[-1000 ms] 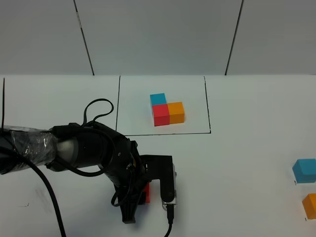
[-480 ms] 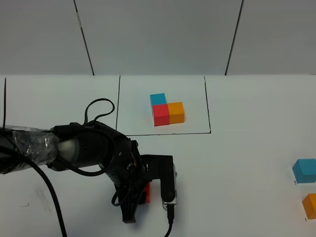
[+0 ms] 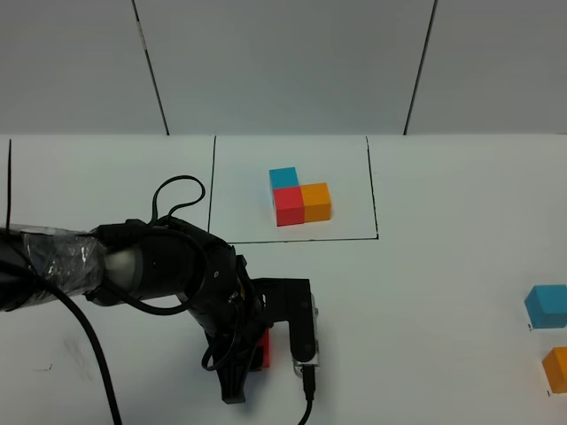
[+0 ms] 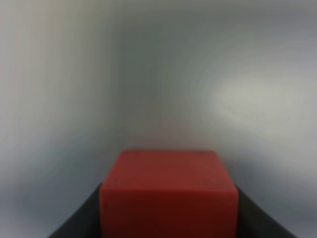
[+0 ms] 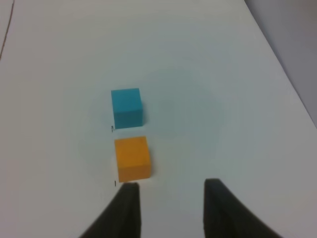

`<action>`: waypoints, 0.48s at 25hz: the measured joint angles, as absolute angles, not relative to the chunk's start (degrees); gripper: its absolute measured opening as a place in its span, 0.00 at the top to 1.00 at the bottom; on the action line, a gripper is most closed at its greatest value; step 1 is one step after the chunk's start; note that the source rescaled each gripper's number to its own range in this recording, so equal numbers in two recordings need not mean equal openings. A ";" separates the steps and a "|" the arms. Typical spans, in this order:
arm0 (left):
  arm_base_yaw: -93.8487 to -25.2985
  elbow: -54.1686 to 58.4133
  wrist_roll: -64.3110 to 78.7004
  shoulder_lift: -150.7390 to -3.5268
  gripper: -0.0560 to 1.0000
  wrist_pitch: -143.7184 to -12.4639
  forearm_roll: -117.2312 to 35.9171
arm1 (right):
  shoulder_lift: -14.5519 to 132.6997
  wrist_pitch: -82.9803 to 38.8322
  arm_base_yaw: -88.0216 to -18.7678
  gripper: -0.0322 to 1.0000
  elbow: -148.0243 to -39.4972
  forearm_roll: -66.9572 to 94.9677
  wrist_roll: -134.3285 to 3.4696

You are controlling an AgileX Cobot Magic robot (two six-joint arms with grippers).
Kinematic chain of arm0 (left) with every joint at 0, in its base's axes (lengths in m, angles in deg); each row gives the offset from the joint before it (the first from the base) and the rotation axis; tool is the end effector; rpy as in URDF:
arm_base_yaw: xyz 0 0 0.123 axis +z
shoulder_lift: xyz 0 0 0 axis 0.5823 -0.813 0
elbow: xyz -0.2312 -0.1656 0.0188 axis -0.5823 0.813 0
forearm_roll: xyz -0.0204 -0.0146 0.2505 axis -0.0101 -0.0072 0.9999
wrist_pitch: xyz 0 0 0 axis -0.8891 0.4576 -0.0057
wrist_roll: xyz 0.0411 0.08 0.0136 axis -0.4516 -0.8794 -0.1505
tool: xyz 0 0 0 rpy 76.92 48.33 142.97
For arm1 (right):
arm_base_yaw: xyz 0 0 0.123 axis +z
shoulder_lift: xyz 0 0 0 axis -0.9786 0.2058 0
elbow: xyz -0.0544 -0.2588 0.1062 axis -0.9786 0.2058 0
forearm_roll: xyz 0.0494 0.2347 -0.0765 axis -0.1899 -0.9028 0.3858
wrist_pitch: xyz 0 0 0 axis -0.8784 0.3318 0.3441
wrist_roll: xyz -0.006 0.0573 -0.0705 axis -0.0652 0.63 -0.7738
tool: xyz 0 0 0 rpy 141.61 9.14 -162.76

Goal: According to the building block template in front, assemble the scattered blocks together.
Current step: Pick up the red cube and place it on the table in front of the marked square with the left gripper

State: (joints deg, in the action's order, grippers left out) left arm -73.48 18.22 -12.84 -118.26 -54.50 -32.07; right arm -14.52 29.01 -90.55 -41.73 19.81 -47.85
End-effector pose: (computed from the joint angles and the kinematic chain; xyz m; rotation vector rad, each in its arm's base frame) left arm 0.2884 -0.2288 0.1132 1.9753 2.0478 -0.0124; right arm -0.0038 0.0037 0.2755 0.1257 2.0356 -0.1503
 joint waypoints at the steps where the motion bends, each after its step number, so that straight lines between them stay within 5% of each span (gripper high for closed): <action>1: -73.48 18.22 -12.84 -118.26 0.94 -54.34 -32.30 | -14.52 29.01 -90.55 0.97 -41.73 19.81 -47.85; 3: -73.48 18.22 -12.83 -118.40 0.85 -54.08 -32.45 | -14.52 29.01 -90.55 0.97 -41.73 19.81 -47.85; 8: -73.48 18.33 -12.35 -118.68 0.26 -53.60 -32.55 | -14.52 29.01 -90.55 0.97 -41.73 19.81 -47.85; 12: -73.48 16.64 -11.59 -118.72 0.02 -52.50 -32.55 | -14.52 29.01 -90.55 0.97 -41.73 19.81 -47.85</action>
